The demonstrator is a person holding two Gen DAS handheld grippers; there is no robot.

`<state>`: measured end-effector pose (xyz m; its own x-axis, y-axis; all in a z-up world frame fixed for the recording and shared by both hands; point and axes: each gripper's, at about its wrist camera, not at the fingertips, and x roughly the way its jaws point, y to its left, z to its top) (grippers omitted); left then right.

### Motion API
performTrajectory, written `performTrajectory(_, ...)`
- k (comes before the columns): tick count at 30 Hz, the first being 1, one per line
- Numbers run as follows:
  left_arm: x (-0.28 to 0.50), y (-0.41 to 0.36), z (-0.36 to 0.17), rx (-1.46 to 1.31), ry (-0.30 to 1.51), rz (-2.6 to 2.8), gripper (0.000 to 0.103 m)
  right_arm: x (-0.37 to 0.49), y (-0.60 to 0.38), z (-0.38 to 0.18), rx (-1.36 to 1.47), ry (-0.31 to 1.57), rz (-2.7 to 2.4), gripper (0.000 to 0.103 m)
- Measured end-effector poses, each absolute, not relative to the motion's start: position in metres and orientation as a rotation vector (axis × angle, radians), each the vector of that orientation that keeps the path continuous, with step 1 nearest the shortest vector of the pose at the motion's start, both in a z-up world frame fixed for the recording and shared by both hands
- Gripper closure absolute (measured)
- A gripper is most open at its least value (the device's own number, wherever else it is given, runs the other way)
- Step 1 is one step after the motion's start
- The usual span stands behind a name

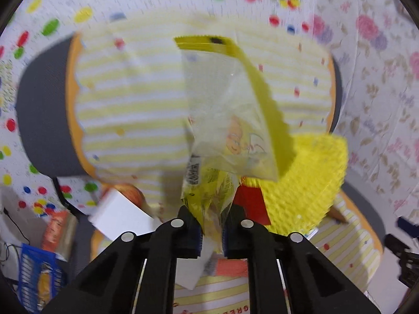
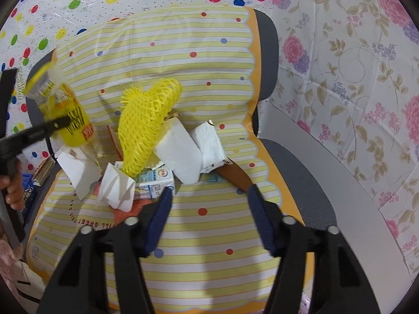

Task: Collect trash
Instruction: 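Grasp the yellow snack bag with the left tool while the right tool grasps the yellow foam net, then carry the snack bag and foam net over the pink trash bin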

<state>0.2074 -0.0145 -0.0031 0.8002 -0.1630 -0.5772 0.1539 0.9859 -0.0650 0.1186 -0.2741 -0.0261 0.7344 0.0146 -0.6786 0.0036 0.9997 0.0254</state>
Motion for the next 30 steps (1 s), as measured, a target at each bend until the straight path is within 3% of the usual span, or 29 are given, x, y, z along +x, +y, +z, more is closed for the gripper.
performTrajectory(8, 0.141, 0.023, 0.012, -0.022, 0.636, -0.115, 0.092, 0.115, -0.259, -0.015, 0.06, 0.721, 0.108, 0.054)
performTrajectory(12, 0.117, 0.035, -0.008, -0.047, 0.655, -0.09, 0.092, 0.131, -0.249, -0.012, 0.08, 0.7, 0.148, 0.047)
performTrajectory(25, 0.129, 0.056, -0.035, -0.081, 0.7, -0.059, 0.092, 0.238, -0.229, -0.03, 0.147, 0.747, 0.185, 0.047)
performTrajectory(28, 0.131, 0.056, -0.035, -0.082, 0.702, -0.059, 0.092, 0.245, -0.225, -0.024, 0.174, 0.75, 0.208, 0.078)
performTrajectory(30, 0.132, 0.055, -0.03, -0.08, 0.693, -0.06, 0.092, 0.244, -0.22, -0.01, 0.175, 0.718, 0.239, 0.089)
